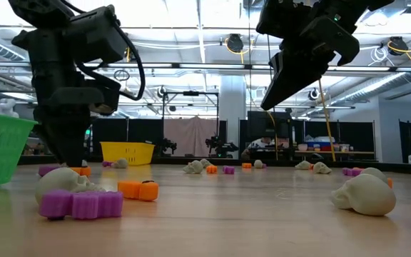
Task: Sort Halloween decoration
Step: Put the gray skull toy into the yellow bin
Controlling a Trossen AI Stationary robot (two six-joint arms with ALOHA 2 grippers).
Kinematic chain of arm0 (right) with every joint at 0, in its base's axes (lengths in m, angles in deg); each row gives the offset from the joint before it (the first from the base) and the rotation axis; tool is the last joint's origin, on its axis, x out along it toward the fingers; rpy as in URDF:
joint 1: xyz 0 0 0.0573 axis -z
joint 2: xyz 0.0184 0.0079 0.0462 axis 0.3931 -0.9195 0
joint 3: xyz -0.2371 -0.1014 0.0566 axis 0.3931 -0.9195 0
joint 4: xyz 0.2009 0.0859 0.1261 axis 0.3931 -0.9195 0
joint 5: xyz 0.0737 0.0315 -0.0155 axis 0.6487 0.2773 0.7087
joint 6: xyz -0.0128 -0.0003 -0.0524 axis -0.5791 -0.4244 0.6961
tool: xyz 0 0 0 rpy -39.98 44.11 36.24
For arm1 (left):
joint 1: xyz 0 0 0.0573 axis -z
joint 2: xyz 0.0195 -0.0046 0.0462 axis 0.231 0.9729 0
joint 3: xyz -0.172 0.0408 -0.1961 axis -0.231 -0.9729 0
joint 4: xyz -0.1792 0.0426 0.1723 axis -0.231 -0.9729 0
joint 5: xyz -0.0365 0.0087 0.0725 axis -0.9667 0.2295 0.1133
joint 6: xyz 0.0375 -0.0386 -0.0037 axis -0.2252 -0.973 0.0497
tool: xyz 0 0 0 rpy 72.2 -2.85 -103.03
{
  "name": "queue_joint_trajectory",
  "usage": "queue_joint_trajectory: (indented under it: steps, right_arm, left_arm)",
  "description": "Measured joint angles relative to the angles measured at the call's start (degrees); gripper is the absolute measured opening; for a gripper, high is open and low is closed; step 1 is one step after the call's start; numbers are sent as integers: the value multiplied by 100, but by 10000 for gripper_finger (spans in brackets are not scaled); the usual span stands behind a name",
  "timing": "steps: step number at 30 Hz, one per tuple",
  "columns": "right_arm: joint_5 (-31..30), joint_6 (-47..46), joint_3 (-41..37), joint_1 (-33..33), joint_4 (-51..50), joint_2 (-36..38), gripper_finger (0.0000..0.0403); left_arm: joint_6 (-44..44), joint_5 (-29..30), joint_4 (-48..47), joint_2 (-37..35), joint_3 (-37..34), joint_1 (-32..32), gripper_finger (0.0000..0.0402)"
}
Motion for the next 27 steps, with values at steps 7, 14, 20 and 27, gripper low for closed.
queue_joint_trajectory:
  steps: [7,14,20,27]
  right_arm:
    - [-2,0,0,0,-2,0,0]
    - [-2,0,0,0,-2,0,0]
    - [-2,0,0,0,-4,0,0]
    - [-2,0,0,0,-4,0,0]
  left_arm:
    - [485,-55,61,4,-7,-190,76]
    - [1048,-61,105,4,-9,-309,43]
    - [1306,-89,135,-33,-10,-486,38]
    - [1722,99,-65,-295,206,-884,37]
